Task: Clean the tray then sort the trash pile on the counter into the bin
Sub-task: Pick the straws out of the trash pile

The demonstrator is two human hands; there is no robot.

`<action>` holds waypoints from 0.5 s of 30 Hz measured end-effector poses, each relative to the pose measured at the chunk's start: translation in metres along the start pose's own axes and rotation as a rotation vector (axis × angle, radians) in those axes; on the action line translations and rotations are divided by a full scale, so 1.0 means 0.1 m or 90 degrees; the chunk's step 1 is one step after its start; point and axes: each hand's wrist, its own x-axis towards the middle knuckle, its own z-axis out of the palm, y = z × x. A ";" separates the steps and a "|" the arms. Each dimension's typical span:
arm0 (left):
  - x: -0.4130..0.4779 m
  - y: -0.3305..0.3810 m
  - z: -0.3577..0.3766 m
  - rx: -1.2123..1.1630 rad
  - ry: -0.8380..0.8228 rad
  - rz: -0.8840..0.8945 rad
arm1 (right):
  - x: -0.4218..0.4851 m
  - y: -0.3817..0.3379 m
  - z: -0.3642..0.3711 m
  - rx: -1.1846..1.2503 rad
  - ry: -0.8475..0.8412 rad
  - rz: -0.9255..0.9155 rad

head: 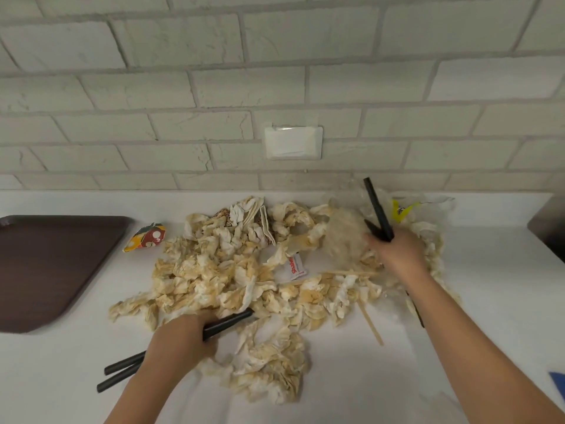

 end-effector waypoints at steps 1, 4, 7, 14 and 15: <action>-0.02 -0.03 -0.01 -0.014 0.000 -0.009 | 0.02 0.00 -0.06 0.029 0.003 0.005; -0.08 -0.09 -0.07 -0.086 -0.017 -0.026 | 0.06 0.03 -0.21 0.089 0.009 0.032; -0.12 -0.06 -0.16 -0.178 0.030 -0.030 | 0.10 0.09 -0.32 0.095 0.019 0.064; -0.17 0.50 -0.34 -0.193 0.197 0.056 | 0.01 0.16 -0.39 -0.019 0.018 0.038; -0.14 0.69 -0.35 -0.172 0.177 0.103 | 0.00 0.16 -0.38 -0.041 0.021 0.023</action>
